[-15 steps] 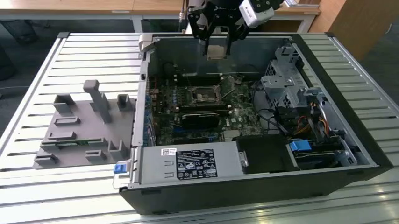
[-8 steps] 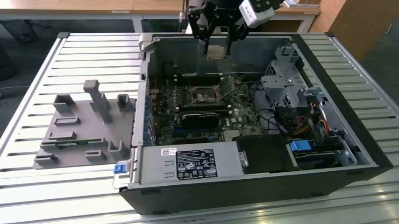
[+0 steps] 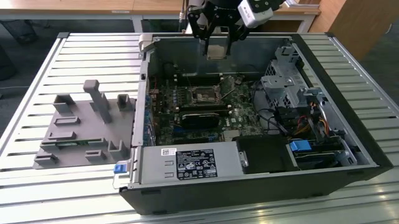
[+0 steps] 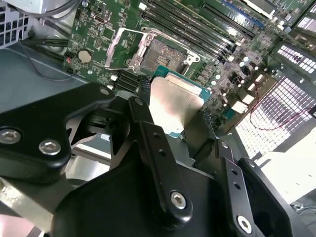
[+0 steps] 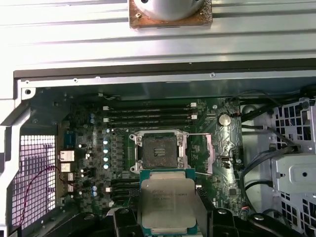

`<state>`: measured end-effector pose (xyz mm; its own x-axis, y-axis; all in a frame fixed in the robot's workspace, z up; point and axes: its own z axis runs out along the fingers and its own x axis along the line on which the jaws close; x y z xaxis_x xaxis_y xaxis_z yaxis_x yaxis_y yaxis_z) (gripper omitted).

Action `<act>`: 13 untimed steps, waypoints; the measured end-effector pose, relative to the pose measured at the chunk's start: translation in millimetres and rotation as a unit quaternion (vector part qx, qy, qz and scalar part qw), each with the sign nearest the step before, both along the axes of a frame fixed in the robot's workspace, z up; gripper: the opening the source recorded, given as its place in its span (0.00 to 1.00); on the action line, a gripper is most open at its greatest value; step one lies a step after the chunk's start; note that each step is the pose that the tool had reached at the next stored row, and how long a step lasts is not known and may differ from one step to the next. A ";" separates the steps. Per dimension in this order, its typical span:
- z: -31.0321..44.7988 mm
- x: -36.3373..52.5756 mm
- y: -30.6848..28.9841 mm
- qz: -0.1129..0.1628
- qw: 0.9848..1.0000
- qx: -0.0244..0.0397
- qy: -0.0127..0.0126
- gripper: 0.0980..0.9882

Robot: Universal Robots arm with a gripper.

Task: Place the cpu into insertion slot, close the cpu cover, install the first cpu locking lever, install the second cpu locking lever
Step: 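Place the cpu into insertion slot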

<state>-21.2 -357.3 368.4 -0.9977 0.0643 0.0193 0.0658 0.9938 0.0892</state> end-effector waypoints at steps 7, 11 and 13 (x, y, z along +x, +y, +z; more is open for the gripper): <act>-0.3 0.0 0.0 -0.046 0.999 0.000 0.000 0.48; -0.6 0.0 0.0 -0.078 0.997 0.000 0.000 0.48; -0.7 0.0 0.0 -0.089 0.996 0.000 0.000 0.48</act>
